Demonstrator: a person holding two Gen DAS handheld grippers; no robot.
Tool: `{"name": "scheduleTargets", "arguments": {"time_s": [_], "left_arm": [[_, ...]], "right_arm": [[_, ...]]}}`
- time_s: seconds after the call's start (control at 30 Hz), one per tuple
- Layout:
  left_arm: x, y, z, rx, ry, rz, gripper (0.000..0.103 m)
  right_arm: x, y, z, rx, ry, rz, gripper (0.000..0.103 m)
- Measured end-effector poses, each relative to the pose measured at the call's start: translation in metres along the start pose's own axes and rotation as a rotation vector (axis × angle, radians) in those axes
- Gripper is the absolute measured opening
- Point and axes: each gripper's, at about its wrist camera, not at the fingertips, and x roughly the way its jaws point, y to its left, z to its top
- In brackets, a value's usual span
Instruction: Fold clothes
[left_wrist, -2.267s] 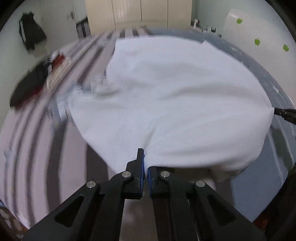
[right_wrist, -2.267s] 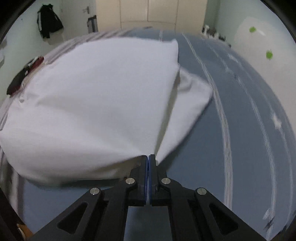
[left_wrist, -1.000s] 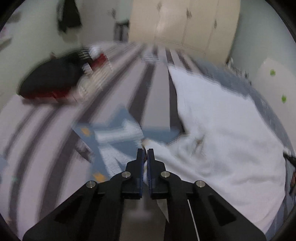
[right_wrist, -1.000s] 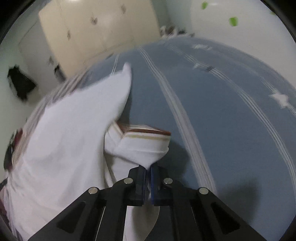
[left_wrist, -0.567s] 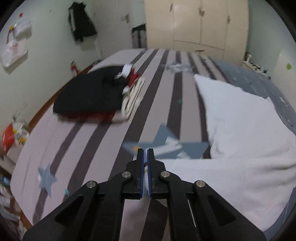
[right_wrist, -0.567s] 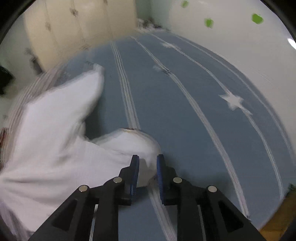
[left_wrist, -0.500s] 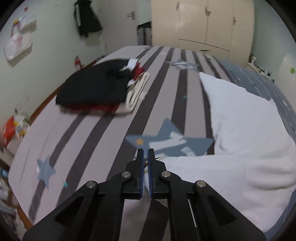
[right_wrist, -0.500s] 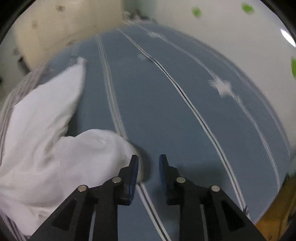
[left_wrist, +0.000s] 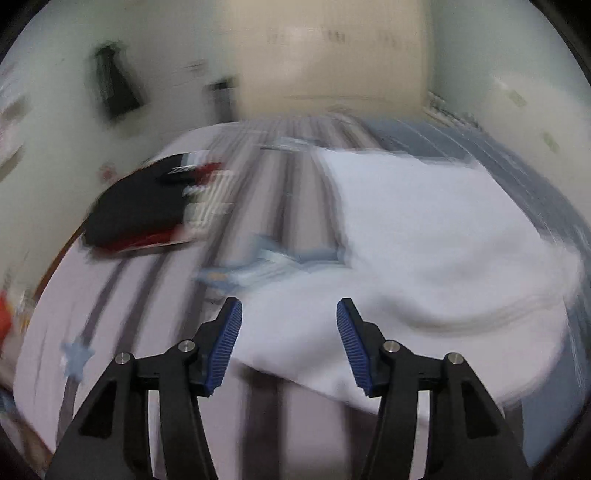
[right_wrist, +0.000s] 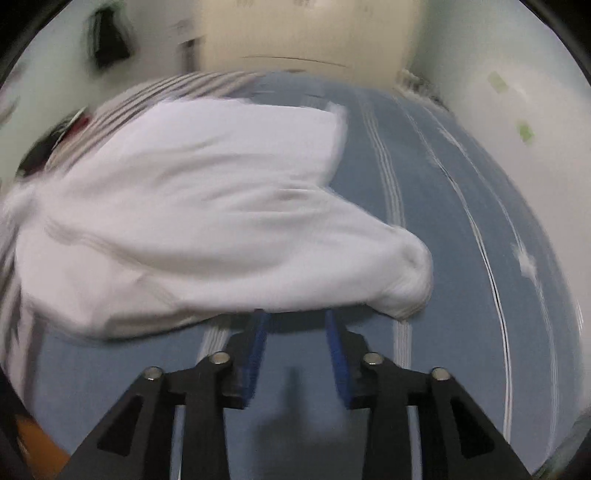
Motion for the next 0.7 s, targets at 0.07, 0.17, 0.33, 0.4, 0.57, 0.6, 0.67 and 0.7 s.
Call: {"name": "scheduleTargets", "arguments": {"time_s": [0.07,0.17,0.33,0.4,0.57,0.6,0.67,0.7], "left_arm": [[-0.001,-0.043,-0.017,0.125,0.042,-0.061,0.051],[0.008,-0.095,-0.045,0.289,0.134,-0.094,0.051],[0.044,-0.123,-0.071,0.320,0.289,-0.086,0.051],[0.058,-0.116,-0.070,0.229,0.301,-0.082,0.051],[0.079,-0.102,-0.053,0.075,0.267,-0.077,0.051],[0.081,-0.102,-0.049,0.067,0.250,-0.062,0.051],[0.084,-0.099,-0.042,0.026,0.225,-0.079,0.051],[0.085,-0.097,-0.038,0.004,0.212,-0.090,0.051]], "right_arm": [[0.006,0.025,-0.006,-0.082,0.053,0.002,0.040],[0.022,0.045,-0.021,-0.086,0.164,0.060,0.039],[0.049,0.051,-0.034,-0.031,0.233,0.093,0.040],[0.056,0.048,-0.032,0.018,0.218,0.105,0.040],[0.070,0.036,-0.017,0.133,0.146,0.139,0.042],[0.074,0.033,-0.013,0.156,0.140,0.148,0.042],[0.082,0.024,-0.004,0.225,0.116,0.187,0.043],[0.086,0.020,-0.001,0.257,0.105,0.206,0.045]]}}
